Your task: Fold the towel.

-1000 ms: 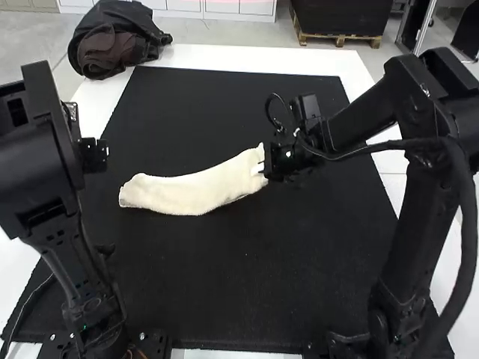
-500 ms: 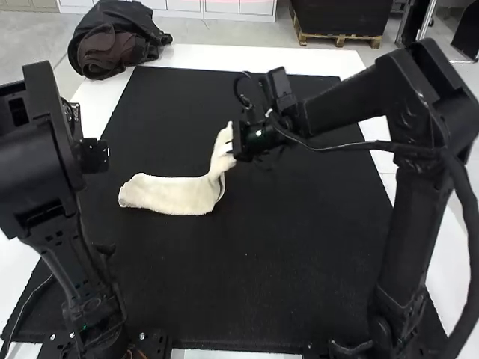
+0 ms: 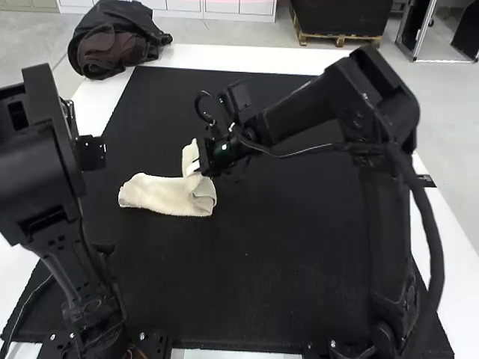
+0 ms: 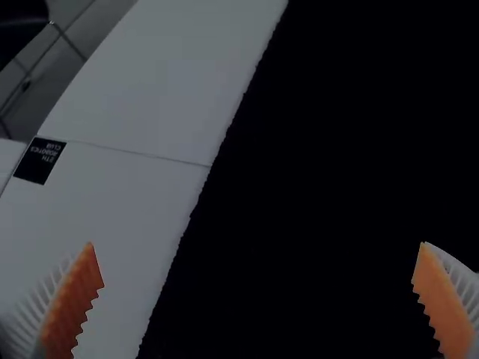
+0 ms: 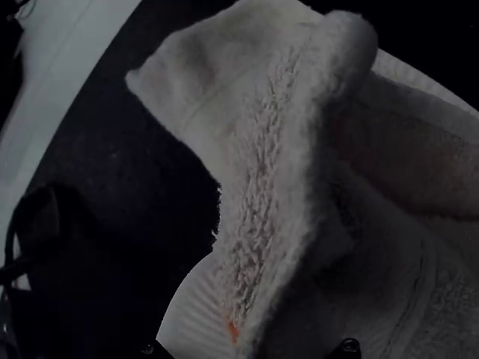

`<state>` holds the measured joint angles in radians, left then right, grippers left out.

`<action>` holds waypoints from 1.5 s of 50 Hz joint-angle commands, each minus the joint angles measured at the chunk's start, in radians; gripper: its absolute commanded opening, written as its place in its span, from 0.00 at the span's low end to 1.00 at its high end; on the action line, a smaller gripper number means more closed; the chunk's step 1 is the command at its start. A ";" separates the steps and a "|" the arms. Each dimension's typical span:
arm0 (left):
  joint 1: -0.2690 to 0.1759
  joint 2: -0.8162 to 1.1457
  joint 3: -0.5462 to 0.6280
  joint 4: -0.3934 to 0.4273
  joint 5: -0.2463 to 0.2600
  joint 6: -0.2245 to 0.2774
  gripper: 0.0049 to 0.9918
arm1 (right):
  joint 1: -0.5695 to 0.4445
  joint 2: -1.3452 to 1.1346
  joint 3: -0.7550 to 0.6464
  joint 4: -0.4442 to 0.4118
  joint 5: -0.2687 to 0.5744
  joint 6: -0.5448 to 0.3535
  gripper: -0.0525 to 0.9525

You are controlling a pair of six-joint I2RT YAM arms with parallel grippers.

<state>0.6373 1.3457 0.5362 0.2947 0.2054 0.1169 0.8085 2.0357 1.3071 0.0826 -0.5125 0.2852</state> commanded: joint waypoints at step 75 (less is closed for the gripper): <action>0.018 -0.189 -0.108 -0.054 0.015 -0.013 0.98 | 0.152 0.403 0.603 -0.093 -0.009 0.052 0.03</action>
<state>0.6479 1.1812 0.4271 0.2424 0.2096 0.1139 0.9367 2.4214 1.8477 -0.0105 -0.5125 0.3294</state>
